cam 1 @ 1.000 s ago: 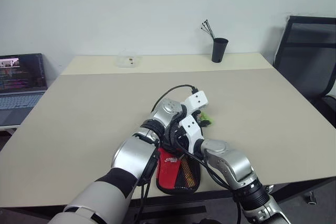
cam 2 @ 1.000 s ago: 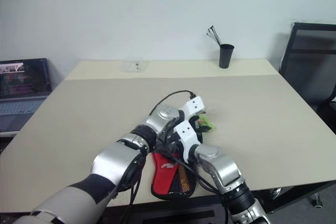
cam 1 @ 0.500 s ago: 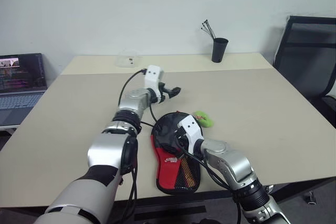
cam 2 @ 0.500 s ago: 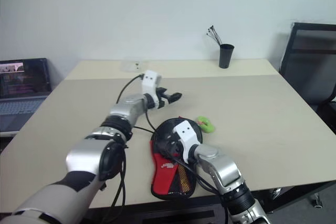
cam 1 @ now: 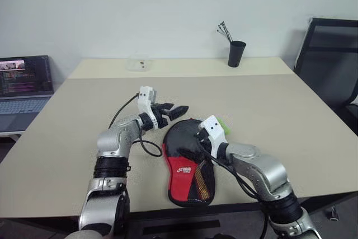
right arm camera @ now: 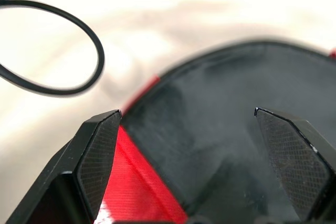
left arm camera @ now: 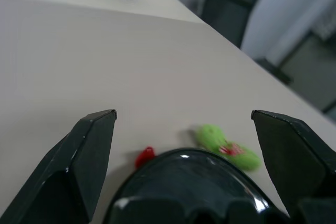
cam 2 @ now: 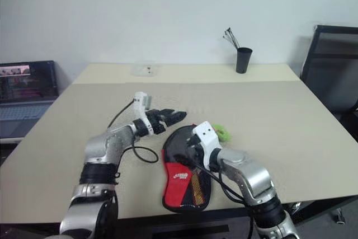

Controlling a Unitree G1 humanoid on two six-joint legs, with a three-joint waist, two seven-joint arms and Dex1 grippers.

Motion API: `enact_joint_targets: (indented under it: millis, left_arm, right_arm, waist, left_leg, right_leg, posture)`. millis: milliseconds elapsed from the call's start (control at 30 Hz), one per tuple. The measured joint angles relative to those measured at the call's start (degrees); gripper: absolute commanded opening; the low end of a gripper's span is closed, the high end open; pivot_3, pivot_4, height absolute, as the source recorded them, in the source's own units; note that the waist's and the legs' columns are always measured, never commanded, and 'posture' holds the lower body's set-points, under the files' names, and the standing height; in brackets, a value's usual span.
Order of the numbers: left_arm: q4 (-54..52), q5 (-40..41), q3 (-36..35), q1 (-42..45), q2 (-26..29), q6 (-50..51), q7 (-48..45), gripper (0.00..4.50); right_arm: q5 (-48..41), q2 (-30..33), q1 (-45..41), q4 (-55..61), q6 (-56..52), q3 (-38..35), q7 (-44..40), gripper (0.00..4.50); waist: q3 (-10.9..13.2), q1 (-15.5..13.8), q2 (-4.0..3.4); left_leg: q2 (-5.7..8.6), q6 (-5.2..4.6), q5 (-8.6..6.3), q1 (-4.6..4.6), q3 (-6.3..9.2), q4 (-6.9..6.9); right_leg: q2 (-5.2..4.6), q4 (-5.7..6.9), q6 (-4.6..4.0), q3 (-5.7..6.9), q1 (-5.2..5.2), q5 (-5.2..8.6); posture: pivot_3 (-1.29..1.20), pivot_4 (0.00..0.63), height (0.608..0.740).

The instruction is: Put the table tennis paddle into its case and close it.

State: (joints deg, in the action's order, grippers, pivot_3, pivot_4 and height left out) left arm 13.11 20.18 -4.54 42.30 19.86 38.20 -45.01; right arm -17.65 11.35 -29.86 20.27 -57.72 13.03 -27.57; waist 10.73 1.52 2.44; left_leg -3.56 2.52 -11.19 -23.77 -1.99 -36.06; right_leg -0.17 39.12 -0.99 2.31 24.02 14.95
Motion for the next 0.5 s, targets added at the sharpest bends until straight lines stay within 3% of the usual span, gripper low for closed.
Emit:
enact_joint_targets:
  millis: [100,233,500]
  left_arm:
    - [-0.84,-5.53,7.84,-2.62,3.29,-7.32,-3.51,4.49]
    - [4.9,-9.95,11.88,-3.32,3.81,-14.69,-4.56,4.49]
    - [16.19,-11.66,12.42,0.48,1.22,-20.46,-5.89,4.49]
  right_arm:
    - [-2.55,4.28,-1.19,1.95,-2.34,-4.63,-1.41,4.5]
    - [-2.55,9.88,-3.35,-1.9,-1.79,-9.5,-1.58,4.5]
    - [6.47,18.35,-6.27,-20.46,13.62,-4.87,-5.17,4.5]
  waist:
    - [0.0,-0.06,0.0]
    - [0.0,-0.21,0.0]
    - [0.01,-0.08,0.0]
  left_leg:
    - [0.01,-0.01,0.0,0.01,-0.04,-0.01]
    - [0.0,-0.03,-0.01,-0.05,-0.06,0.0]
    - [0.03,-0.07,-0.03,-0.16,-0.14,0.02]
  right_leg:
    - [0.01,-0.03,-0.02,-0.01,-0.01,-0.02]
    - [0.04,-0.06,-0.03,-0.01,0.04,-0.02]
    - [0.23,-0.13,-0.01,-0.07,0.12,-0.02]
  posture:
    - [0.0,0.15,0.74]
    - [0.0,0.15,0.74]
    - [0.0,0.15,0.74]
